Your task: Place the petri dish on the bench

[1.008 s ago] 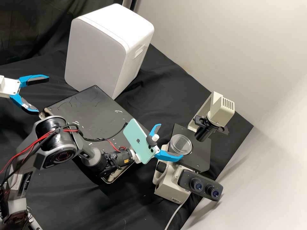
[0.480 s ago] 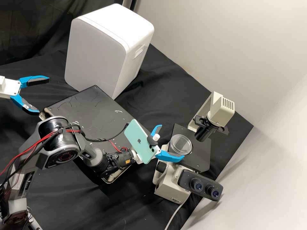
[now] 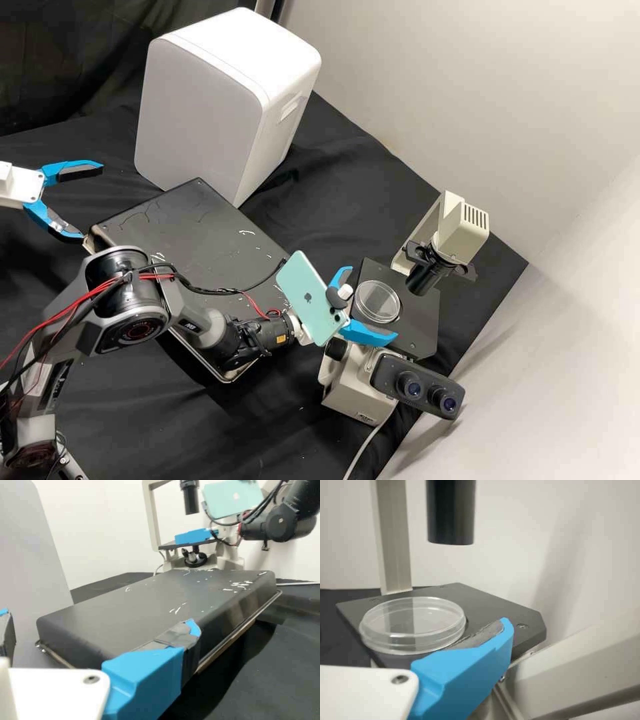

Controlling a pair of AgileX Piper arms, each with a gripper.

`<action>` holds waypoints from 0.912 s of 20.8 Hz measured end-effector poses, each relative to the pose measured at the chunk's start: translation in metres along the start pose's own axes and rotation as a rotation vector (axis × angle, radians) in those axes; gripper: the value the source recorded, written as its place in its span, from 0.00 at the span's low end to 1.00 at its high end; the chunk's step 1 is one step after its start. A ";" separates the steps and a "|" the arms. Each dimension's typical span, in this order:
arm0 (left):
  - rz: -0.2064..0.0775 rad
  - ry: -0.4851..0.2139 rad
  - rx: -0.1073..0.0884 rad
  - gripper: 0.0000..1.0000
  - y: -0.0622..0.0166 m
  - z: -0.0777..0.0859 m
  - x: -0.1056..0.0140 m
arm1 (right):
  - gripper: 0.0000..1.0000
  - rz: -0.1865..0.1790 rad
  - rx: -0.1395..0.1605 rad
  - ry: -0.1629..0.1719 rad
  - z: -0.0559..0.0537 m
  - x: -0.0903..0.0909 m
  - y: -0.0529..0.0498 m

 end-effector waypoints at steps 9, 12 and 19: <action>-0.011 0.004 -0.007 1.00 -0.0026 0.001 0.001 | 1.00 0.000 0.025 -0.010 0.001 0.013 0.003; -0.011 -0.001 0.012 1.00 -0.0026 0.002 0.001 | 1.00 0.000 0.024 -0.010 0.001 0.017 0.003; -0.012 -0.010 0.012 1.00 -0.0027 0.004 0.001 | 1.00 0.001 0.018 -0.010 0.000 0.027 0.004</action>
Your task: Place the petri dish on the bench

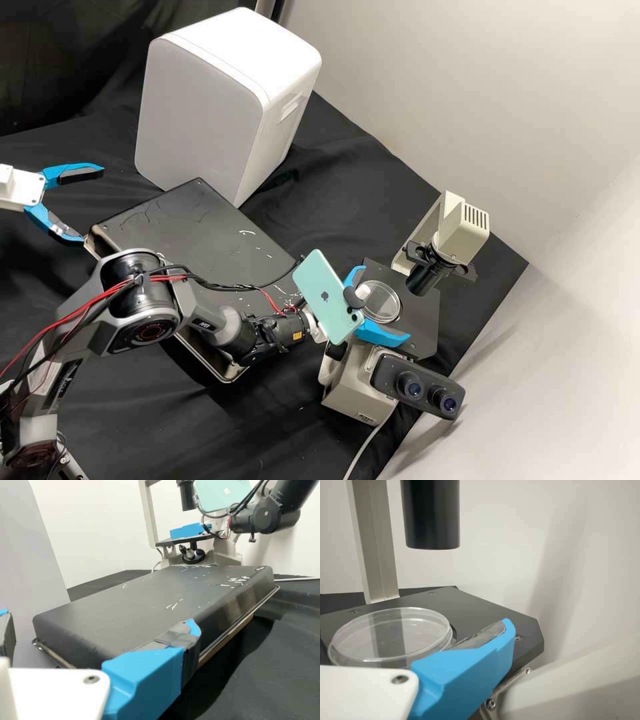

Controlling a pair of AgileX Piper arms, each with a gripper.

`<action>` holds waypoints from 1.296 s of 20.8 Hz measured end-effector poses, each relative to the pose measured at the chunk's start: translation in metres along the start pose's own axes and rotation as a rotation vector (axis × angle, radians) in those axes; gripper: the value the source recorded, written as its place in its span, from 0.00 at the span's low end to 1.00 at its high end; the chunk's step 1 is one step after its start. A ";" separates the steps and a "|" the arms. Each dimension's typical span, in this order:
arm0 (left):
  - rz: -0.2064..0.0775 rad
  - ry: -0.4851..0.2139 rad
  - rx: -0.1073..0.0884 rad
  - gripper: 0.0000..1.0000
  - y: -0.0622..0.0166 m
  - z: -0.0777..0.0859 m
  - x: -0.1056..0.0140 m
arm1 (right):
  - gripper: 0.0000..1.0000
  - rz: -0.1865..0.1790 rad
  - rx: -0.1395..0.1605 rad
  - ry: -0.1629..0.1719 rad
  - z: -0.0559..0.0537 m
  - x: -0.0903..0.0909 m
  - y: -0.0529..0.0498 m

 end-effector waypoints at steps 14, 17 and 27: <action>0.001 0.005 -0.003 1.00 0.0000 0.000 0.000 | 0.00 -0.021 -0.043 -0.015 0.004 0.008 -0.007; 0.002 0.014 -0.007 1.00 0.0002 -0.001 0.000 | 0.00 -0.022 -0.043 -0.013 0.003 0.008 -0.008; 0.003 0.019 -0.009 1.00 0.0002 -0.002 0.000 | 0.00 -0.030 -0.043 -0.016 0.005 0.009 -0.011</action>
